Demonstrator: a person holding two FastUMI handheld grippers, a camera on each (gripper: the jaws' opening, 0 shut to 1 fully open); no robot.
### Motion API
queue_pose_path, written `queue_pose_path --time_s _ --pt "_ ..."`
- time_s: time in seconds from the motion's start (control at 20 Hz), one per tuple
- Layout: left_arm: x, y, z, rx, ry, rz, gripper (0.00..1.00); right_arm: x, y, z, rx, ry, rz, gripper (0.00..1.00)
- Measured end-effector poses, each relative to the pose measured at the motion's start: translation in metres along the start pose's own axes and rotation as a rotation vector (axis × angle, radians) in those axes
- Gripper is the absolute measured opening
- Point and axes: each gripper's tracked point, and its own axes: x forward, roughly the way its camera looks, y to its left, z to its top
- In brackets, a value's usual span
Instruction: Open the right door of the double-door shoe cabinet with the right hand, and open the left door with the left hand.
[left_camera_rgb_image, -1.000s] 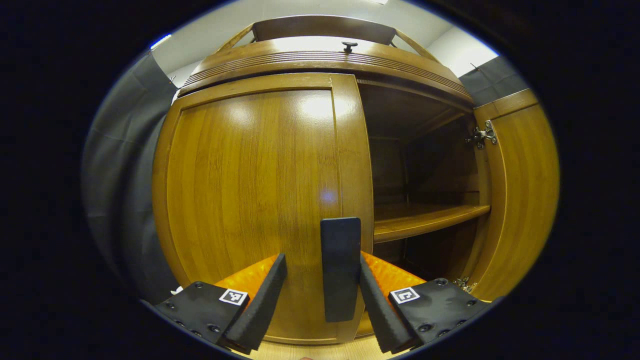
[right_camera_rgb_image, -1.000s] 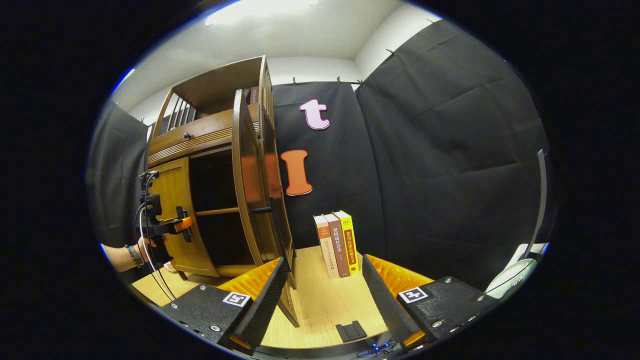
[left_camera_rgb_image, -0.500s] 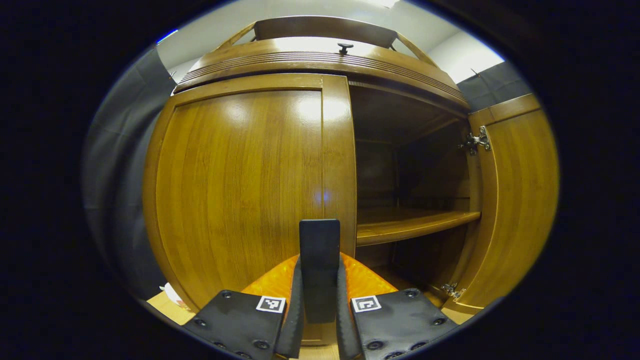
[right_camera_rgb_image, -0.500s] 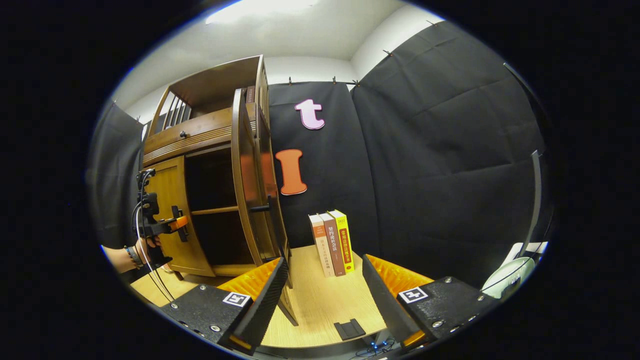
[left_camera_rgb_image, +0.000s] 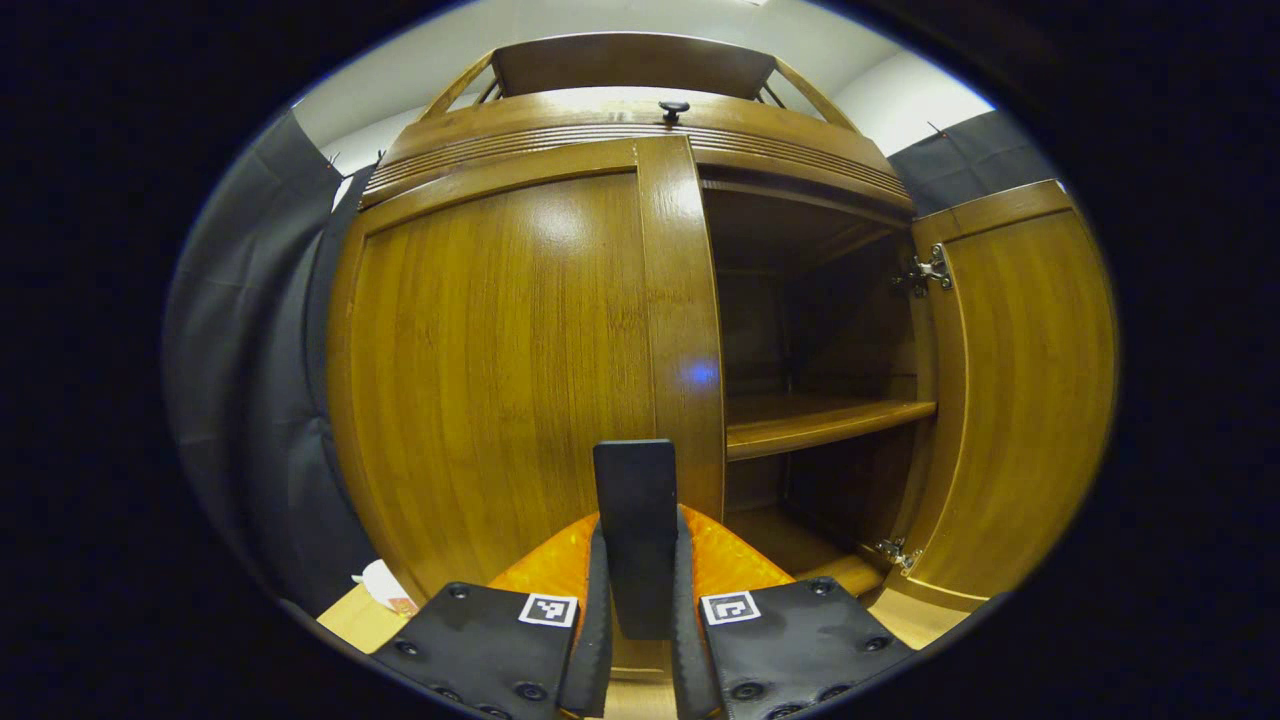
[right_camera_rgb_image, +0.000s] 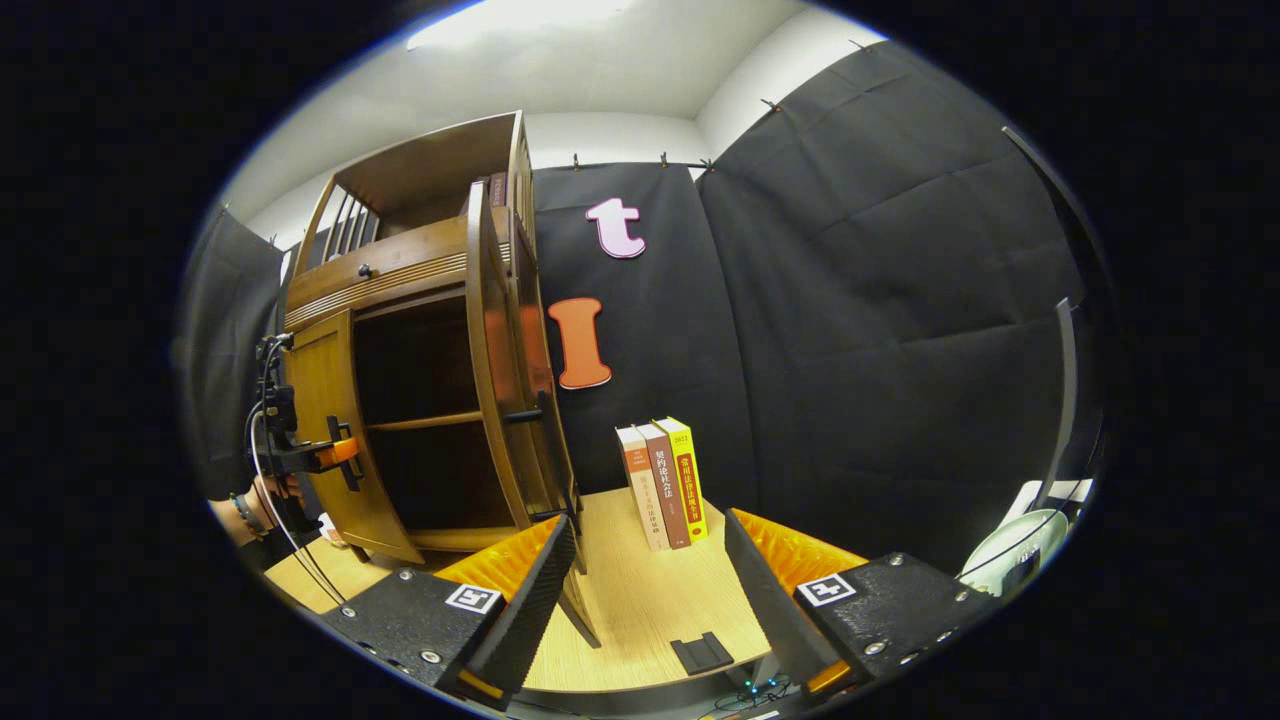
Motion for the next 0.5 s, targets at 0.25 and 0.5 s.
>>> queue_pose_path --time_s 0.25,0.5 --pt "-0.061 0.020 0.003 0.012 0.004 0.027 0.32 -0.005 0.022 0.008 -0.023 -0.009 0.035 0.92" --pt "-0.114 0.055 0.005 0.001 0.008 0.063 0.31 0.005 0.039 0.007 -0.058 0.001 0.056 0.99"
